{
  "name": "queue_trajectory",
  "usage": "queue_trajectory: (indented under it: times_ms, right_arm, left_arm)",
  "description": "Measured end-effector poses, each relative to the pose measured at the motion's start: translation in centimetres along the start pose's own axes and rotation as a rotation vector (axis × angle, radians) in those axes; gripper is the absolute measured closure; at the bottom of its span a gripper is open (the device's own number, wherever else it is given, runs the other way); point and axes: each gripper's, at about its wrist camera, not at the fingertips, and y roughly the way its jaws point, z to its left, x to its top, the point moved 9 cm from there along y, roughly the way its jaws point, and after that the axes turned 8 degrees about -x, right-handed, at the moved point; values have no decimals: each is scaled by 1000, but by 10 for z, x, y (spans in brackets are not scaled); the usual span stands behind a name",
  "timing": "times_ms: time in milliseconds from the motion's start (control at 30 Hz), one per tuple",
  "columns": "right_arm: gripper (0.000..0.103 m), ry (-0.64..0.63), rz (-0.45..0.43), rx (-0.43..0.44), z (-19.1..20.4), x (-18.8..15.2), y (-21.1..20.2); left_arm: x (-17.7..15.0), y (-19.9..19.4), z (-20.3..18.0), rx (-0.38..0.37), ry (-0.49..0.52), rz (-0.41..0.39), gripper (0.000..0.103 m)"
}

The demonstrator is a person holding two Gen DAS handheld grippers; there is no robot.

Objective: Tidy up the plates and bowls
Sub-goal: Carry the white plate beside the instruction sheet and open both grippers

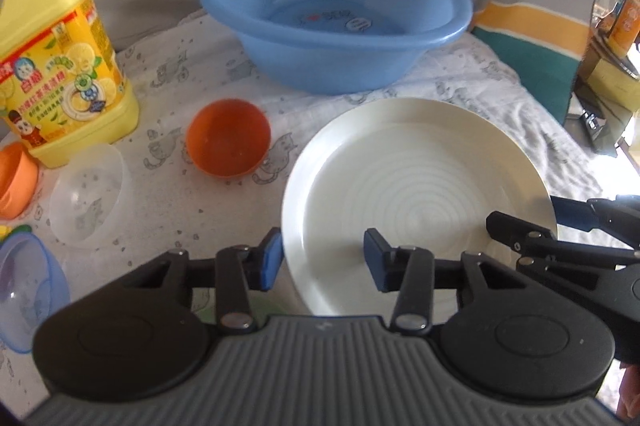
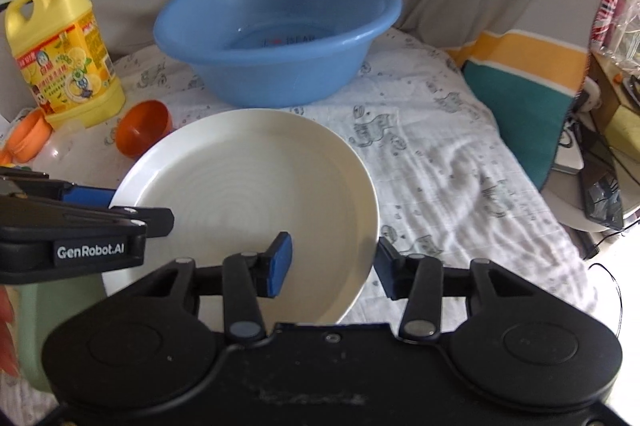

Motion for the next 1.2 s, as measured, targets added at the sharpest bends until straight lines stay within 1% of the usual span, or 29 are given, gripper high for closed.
queue_trajectory:
  times_ms: [100,233,467,600,867,1033,1200]
  right_arm:
    - [58,-3,-11,8,-1,4,-19]
    - [58,-12,-12,39,8,6,-46]
    - [58,-65,-23,124,53,-2,-94]
    - [58,-105,-23,174,86,-15,-118]
    - [58,-212,16,275,173,-51,-152]
    - [58,-316,44,332,229,-78,-168]
    - [58,-417,77,378,281,-109,-178]
  left_arm:
    - [0,-19,-2,2,-7,-15,60]
    - [-8,-49,5,17,-36,-31,60]
    - [-46,-106,41,56,-124,-49,58]
    - [-76,-139,66,87,-169,-61,58]
    - [-149,-197,126,178,-262,-71,57]
    - [-200,-222,162,225,-338,-61,56]
    - [-250,-239,193,252,-411,-46,54]
